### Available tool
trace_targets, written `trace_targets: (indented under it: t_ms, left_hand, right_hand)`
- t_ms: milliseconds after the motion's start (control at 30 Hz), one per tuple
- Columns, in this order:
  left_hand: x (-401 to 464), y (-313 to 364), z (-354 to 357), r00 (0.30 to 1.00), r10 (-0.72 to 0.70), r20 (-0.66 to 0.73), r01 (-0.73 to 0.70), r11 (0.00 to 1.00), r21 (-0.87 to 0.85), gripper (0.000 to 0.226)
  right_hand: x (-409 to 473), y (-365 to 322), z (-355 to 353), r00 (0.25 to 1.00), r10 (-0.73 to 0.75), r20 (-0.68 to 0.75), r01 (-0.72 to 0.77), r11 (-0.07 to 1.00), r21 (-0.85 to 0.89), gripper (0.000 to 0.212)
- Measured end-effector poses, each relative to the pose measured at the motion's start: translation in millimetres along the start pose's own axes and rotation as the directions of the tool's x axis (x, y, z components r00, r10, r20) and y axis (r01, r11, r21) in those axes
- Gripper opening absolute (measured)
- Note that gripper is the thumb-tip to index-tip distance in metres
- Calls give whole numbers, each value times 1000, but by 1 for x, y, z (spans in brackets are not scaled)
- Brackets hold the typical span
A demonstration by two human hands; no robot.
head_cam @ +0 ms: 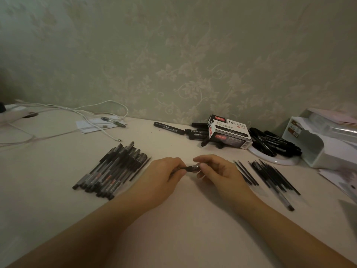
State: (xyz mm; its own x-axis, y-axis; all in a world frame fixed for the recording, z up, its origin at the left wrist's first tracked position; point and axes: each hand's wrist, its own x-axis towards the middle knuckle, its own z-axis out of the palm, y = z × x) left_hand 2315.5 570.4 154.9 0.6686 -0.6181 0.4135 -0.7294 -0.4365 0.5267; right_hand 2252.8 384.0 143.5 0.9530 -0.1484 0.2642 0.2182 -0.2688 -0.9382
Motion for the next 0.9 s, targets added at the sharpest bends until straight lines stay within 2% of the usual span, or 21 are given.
trace_targets:
  t_ms: [100,267,900]
  left_hand:
    - [0,-1,0,1000,15,13,-16,998,65,15]
    - [-1,2,5,998,-15,53,9,994,113,16]
    - [3,5,10,999,27,-20,-25,995,98,18]
  right_hand:
    - [1,-1,0,999,34,-11,-34,998,44,7]
    - [2,-3,-1,999,40,-1,-40,999,33,8]
    - [5,2,2,1000,18,-21,-18,1000,-6,6]
